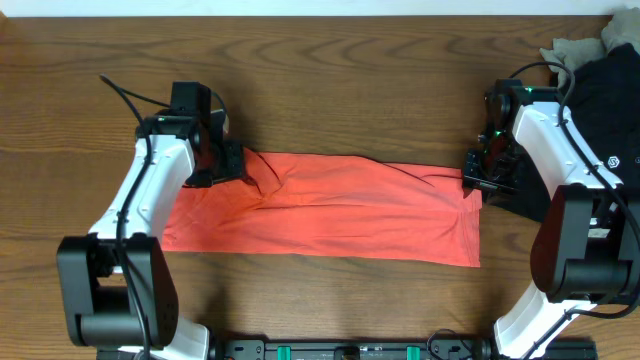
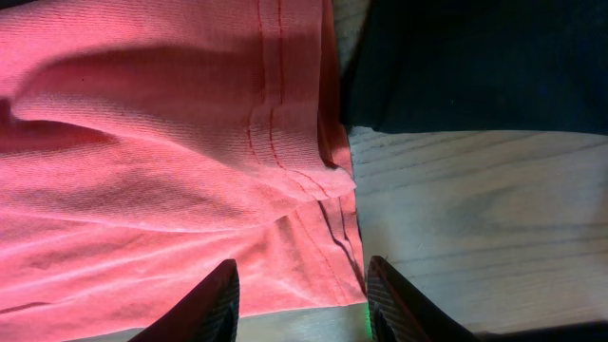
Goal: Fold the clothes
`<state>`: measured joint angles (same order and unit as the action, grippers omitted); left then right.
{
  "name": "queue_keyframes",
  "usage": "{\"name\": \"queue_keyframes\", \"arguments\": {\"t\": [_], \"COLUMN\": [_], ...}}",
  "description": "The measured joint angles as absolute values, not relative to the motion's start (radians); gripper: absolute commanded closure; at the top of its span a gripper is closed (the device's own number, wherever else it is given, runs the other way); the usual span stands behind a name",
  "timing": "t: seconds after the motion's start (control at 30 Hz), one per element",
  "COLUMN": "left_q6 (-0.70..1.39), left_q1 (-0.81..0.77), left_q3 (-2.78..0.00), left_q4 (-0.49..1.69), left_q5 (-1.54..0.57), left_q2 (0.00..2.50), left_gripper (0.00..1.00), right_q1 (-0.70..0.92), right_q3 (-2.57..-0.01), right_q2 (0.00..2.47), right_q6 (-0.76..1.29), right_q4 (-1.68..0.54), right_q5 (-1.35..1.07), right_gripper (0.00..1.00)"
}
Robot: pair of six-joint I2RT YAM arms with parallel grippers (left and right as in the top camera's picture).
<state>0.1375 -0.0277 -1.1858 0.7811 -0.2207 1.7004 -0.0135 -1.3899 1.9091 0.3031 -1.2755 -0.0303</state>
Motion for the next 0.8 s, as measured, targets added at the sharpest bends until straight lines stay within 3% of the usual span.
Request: {"name": "queue_keyframes", "arguments": {"t": [0.07,0.1,0.43,0.8], "left_q6": [0.133,0.135,0.159,0.224], "left_q1": [-0.028,-0.028,-0.017,0.105], "left_q3": [-1.186,-1.186,-1.184,-1.184], "left_q4": [0.791,0.807,1.102,1.142], "left_q5": [-0.213,-0.209,-0.202,-0.132], "left_q2": [1.721,1.732,1.733,1.494], "left_gripper": [0.92,0.94,0.94,0.94], "right_q1": [-0.014,-0.014,-0.014,-0.014], "right_q3": [-1.39,-1.39,-1.39,-1.39], "right_q2": [1.909,1.909,1.909,1.909], "right_q6": [0.303,0.303,0.302,0.302], "right_q4": [-1.275,-1.275,-1.276,-1.303], "right_q5": [-0.03,-0.03,-0.03,-0.03], "right_gripper": [0.58,0.58,0.55,0.5]}}
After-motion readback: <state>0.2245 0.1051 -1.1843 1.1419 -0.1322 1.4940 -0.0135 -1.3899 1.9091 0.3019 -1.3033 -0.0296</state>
